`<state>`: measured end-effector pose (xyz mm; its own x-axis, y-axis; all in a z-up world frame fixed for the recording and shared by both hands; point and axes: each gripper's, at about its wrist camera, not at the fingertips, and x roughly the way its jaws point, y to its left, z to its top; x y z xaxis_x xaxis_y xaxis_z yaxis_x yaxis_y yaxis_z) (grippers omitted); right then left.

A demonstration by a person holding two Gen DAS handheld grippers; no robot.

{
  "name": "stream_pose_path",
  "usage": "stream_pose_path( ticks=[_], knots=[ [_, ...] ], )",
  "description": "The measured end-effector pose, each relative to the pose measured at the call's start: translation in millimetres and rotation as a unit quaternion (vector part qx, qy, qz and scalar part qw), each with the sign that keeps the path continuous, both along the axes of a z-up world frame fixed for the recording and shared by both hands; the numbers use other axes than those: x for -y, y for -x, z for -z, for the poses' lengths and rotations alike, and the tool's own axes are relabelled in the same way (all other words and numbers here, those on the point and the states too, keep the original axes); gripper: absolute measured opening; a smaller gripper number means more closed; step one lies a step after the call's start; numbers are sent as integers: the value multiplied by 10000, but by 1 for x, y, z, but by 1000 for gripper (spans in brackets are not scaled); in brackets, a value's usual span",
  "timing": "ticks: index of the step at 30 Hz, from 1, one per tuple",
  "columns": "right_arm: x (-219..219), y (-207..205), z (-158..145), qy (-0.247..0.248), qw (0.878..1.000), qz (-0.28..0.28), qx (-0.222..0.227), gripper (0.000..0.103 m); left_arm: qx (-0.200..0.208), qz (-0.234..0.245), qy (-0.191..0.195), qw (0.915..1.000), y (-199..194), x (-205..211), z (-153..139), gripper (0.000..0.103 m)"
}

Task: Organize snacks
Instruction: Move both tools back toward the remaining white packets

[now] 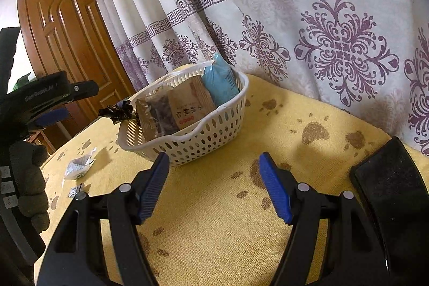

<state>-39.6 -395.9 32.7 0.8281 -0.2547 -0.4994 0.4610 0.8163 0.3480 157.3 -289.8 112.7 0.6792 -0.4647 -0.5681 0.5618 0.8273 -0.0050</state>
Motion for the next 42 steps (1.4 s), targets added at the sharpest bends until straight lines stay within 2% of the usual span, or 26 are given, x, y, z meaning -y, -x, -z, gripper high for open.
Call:
stream_pose_path(
  ticks=[12, 23, 32, 37, 42],
  knots=[
    [0, -1, 1, 5, 10000, 8, -47, 71, 445, 41, -316, 9985, 16, -1, -4, 95],
    [2, -2, 2, 1, 10000, 5, -67, 71, 414, 7, -316, 9986, 17, -8, -1, 95],
    [0, -2, 3, 15, 9999, -37, -97, 71, 222, -152, -244, 9993, 8, -32, 4, 95],
    [-1, -2, 3, 33, 9999, -50, -107, 71, -279, -398, 96, 9988, -14, -66, 8, 95],
    [-4, -3, 2, 80, 9998, -103, -129, 71, -611, -855, 357, 9938, -35, -103, 11, 95]
  ],
)
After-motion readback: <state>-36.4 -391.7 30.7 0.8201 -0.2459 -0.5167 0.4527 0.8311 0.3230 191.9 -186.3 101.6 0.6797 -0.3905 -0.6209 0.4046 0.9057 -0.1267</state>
